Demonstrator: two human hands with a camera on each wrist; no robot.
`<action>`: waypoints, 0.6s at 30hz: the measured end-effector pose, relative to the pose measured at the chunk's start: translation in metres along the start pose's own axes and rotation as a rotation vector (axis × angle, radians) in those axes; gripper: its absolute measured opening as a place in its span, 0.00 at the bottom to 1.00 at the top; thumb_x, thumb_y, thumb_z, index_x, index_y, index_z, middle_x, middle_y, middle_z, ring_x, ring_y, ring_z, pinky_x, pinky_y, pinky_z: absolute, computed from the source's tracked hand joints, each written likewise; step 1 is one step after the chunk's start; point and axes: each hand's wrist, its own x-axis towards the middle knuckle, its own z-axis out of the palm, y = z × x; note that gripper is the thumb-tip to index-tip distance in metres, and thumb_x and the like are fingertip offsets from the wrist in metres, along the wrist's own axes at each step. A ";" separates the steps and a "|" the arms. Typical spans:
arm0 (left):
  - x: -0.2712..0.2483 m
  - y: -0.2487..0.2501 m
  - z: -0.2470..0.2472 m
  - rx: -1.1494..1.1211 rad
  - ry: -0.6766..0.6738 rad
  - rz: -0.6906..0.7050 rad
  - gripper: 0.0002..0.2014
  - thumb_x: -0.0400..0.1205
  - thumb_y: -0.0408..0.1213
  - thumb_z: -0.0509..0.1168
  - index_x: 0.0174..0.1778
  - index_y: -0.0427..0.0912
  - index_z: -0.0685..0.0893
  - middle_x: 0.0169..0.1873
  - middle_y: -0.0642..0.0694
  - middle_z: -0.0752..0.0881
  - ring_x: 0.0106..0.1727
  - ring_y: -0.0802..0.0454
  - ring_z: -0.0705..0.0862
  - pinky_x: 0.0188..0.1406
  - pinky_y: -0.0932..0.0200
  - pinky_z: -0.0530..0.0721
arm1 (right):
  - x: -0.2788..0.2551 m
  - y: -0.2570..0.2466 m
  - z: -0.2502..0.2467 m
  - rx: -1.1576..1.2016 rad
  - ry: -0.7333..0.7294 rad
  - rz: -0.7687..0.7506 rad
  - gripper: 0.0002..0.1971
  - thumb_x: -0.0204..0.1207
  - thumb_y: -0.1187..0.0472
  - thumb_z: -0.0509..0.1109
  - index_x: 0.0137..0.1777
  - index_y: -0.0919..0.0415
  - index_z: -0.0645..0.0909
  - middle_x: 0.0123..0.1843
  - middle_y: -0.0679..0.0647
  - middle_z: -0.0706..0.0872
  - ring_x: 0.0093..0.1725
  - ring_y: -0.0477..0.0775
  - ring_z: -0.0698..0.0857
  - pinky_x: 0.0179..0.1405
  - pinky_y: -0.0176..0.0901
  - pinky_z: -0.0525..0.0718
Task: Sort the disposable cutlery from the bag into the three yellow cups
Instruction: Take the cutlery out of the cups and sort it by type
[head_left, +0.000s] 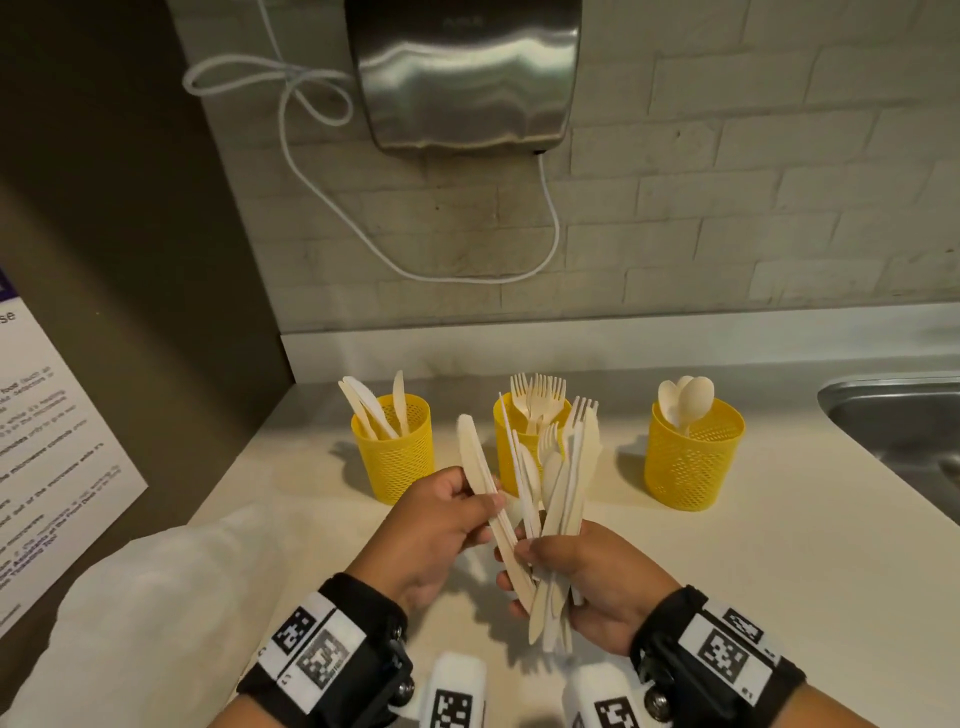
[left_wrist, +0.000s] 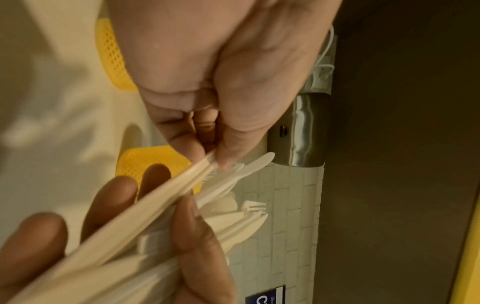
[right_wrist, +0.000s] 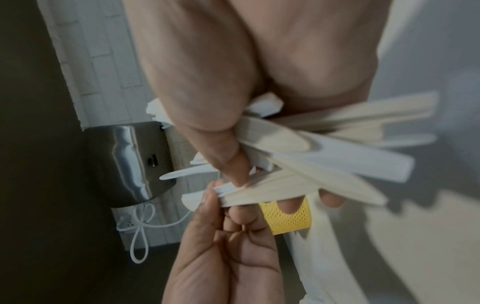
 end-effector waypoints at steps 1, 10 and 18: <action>0.001 0.003 -0.002 -0.001 0.018 0.018 0.06 0.78 0.25 0.66 0.40 0.40 0.85 0.30 0.49 0.85 0.33 0.56 0.80 0.30 0.68 0.81 | 0.001 0.000 0.001 0.007 0.011 0.015 0.09 0.75 0.74 0.65 0.51 0.66 0.83 0.36 0.61 0.86 0.39 0.60 0.86 0.40 0.53 0.86; 0.054 0.078 -0.085 0.104 0.509 0.405 0.08 0.80 0.30 0.66 0.37 0.47 0.82 0.30 0.49 0.83 0.34 0.55 0.80 0.39 0.63 0.83 | 0.004 0.000 -0.013 0.125 0.106 0.007 0.06 0.73 0.74 0.67 0.49 0.68 0.79 0.37 0.62 0.87 0.33 0.60 0.85 0.32 0.51 0.84; 0.095 0.043 -0.101 0.562 0.437 0.157 0.12 0.77 0.36 0.70 0.54 0.35 0.85 0.46 0.38 0.89 0.43 0.46 0.86 0.48 0.52 0.82 | 0.004 0.005 -0.013 0.094 0.126 0.027 0.10 0.69 0.72 0.71 0.50 0.67 0.80 0.40 0.63 0.87 0.34 0.60 0.85 0.30 0.49 0.82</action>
